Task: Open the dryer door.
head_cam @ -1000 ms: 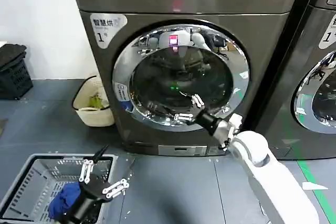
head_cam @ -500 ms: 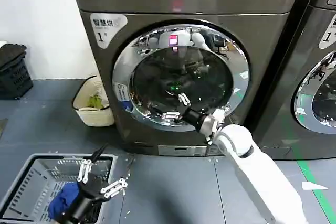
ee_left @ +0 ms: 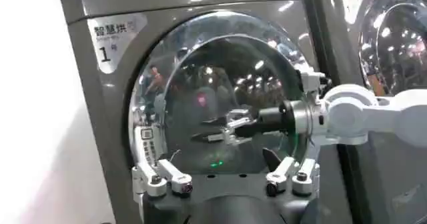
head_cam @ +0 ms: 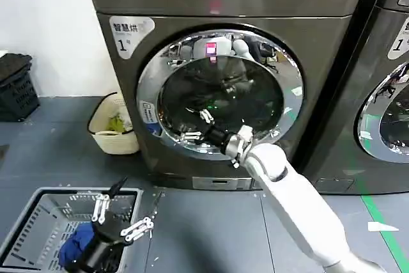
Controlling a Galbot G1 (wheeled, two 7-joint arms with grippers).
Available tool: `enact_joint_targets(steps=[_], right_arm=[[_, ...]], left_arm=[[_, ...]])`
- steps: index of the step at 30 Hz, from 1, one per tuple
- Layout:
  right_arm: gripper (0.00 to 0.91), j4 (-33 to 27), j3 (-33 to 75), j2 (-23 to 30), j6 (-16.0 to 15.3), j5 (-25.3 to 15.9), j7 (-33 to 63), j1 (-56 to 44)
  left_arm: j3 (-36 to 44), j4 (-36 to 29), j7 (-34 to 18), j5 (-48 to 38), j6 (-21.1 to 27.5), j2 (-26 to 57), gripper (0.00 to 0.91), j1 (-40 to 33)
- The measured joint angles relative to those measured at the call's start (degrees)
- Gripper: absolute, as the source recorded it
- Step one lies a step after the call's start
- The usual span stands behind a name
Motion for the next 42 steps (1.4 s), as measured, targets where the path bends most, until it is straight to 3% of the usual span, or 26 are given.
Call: enact_joint_targets(steps=[27, 42], right_arm=[[0.907, -9.10, -3.54, 5.68, 1.82, -0.91, -5.06, 6.25], [0.907, -9.39, -5.09, 4.00, 4.01, 2.02, -12.14, 6.57]], left_arm=[[-2.67, -0.71, -0.01, -1.54, -0.12, -0.19, 0.907, 0.46], [-4.82, -0.62, 0.08, -3.83, 0.44, 0.54, 0.907, -0.50]])
